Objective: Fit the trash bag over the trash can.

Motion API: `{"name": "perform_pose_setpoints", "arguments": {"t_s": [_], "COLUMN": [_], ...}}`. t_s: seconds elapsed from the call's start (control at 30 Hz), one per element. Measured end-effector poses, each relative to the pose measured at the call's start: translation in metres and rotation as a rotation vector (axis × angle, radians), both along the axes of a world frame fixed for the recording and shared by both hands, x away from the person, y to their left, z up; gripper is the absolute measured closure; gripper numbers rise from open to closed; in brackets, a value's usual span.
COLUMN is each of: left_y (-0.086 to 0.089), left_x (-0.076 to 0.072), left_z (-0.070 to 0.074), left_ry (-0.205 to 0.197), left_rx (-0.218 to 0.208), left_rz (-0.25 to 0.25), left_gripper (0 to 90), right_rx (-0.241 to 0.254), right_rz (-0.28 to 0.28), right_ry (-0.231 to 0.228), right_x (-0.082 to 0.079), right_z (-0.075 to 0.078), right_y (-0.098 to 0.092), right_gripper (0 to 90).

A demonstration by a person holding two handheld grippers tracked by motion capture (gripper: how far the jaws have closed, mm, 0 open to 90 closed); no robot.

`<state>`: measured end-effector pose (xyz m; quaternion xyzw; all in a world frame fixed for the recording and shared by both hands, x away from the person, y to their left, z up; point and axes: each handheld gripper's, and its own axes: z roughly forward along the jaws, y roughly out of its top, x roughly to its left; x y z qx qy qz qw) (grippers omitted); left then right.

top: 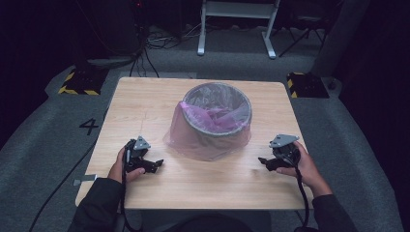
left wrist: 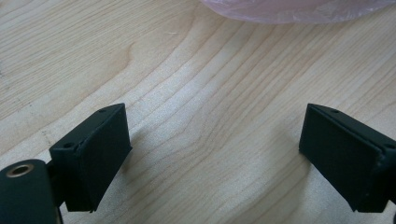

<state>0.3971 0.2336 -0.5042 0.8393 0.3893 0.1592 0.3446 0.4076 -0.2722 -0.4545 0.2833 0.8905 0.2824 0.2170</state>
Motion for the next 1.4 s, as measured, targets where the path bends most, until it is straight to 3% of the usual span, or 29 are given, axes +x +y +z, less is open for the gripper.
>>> {"name": "perform_pose_setpoints", "arguments": {"t_s": [0.57, 0.8, 0.93, 1.27, 1.4], "left_y": [0.000, 0.000, 0.000, 0.000, 0.000], "left_x": [0.000, 0.000, 0.000, 0.000, 0.000], "left_z": [0.000, 0.000, 0.000, 0.000, 0.000], "left_ry": [0.000, 0.000, 0.000, 0.000, 0.001], "left_rx": [0.001, 0.000, 0.000, 0.000, 0.000], "left_rz": [0.001, 0.001, 0.002, 0.002, 0.004], "left_gripper": [8.7, 8.7, 8.7, 8.6, 8.6], "right_rx": [0.081, 0.156, 0.169, 0.237, 0.251], "right_rz": [-0.060, -0.106, -0.127, -0.251, -0.288], "right_ry": [0.022, 0.027, 0.037, 0.082, 0.078], "right_x": [-0.008, -0.012, -0.014, -0.017, -0.017], "right_z": [-0.021, -0.024, -0.030, -0.045, -0.045], "right_y": [-0.025, -0.040, -0.047, -0.072, -0.075], "right_gripper": [20.6, 20.9, 20.7, 19.5, 19.5]}}
